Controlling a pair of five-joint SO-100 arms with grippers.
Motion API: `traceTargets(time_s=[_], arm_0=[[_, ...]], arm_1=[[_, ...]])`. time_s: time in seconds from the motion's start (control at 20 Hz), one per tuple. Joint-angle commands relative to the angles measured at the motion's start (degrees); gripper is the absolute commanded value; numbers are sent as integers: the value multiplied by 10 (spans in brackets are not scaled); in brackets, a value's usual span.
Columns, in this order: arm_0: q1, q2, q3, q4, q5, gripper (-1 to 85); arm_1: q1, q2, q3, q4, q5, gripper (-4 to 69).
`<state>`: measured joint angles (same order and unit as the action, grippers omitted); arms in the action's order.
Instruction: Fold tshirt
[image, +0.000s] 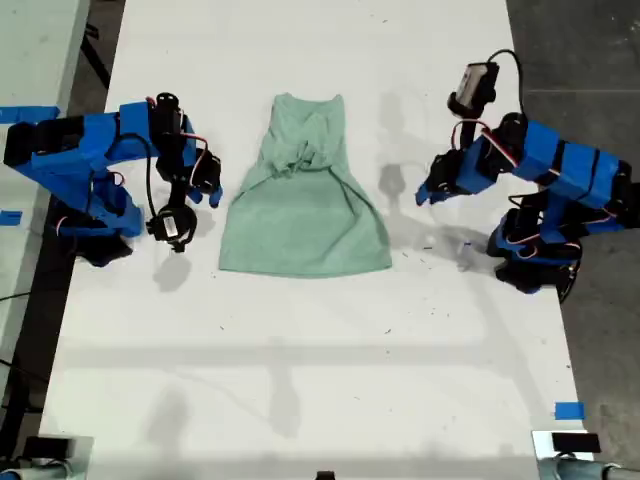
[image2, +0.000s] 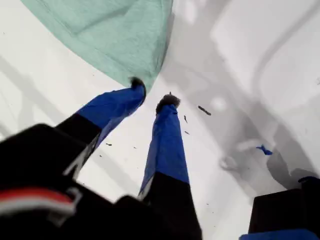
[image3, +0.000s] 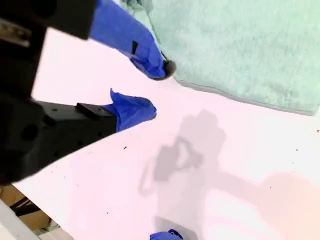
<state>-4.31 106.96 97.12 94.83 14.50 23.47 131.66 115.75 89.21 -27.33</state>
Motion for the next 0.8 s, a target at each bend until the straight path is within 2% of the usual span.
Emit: traceTargets(time_s=[0.0, 0.15, 0.6, 0.7, 0.75], arm_0=[[12, 27, -3, -12, -10, 104], [14, 27, -2, -18, -10, 113], [16, 47, 25, -37, -10, 98], [16, 47, 28, -38, -11, 96], [15, 49, 33, -40, -12, 96]], arm_1=[[-21, -19, -4, -42, -18, 284], [-32, -61, 37, -108, -47, 309], [-63, -282, 97, -311, -90, 310], [-68, -355, 73, -330, -91, 282], [-69, -396, 57, -334, -91, 215]])
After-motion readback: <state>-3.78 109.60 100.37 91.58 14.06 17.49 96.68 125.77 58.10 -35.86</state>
